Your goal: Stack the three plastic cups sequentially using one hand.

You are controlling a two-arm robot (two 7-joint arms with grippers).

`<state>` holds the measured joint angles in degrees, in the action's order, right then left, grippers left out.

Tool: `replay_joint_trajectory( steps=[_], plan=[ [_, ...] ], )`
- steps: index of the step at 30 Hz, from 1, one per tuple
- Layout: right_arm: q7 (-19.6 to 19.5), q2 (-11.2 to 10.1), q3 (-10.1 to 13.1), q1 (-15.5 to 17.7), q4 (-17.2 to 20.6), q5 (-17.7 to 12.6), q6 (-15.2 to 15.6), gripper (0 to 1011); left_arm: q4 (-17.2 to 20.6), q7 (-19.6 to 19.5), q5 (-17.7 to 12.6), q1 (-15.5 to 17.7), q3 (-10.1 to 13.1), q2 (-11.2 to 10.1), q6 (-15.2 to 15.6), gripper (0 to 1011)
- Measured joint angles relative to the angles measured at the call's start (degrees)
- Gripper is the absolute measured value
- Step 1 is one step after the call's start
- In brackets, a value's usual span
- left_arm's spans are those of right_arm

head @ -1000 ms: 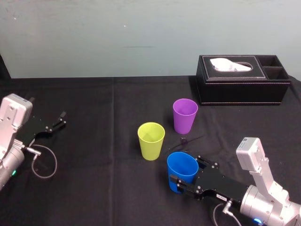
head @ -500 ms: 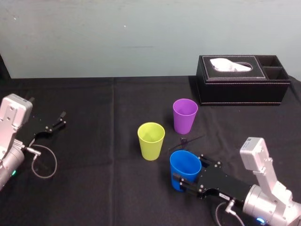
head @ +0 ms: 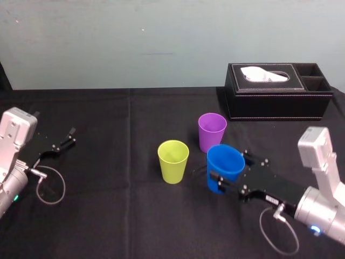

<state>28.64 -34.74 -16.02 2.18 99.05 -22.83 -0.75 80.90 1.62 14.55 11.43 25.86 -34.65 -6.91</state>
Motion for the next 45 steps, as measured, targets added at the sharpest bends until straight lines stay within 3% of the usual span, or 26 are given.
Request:
replay_joint_trajectory(
  steps=[11, 18, 35, 45],
  plan=[
    [-1.2, 0.4, -0.1, -4.0, 1.2, -0.5, 2.5, 722, 0.0, 0.0, 0.0, 0.0, 0.0, 0.0, 0.0, 1010],
    [-2.5, 1.5, -0.8, -7.3, 0.0, 0.2, 3.8, 722, 0.0, 0.0, 0.0, 0.0, 0.0, 0.0, 0.0, 1010],
    [-4.6, 6.2, -2.7, -17.1, -9.8, 3.1, 6.3, 722, 0.0, 0.0, 0.0, 0.0, 0.0, 0.0, 0.0, 1010],
    [-4.7, 8.0, -3.4, -20.0, -13.9, 4.1, 6.5, 722, 0.0, 0.0, 0.0, 0.0, 0.0, 0.0, 0.0, 1010]
  ],
)
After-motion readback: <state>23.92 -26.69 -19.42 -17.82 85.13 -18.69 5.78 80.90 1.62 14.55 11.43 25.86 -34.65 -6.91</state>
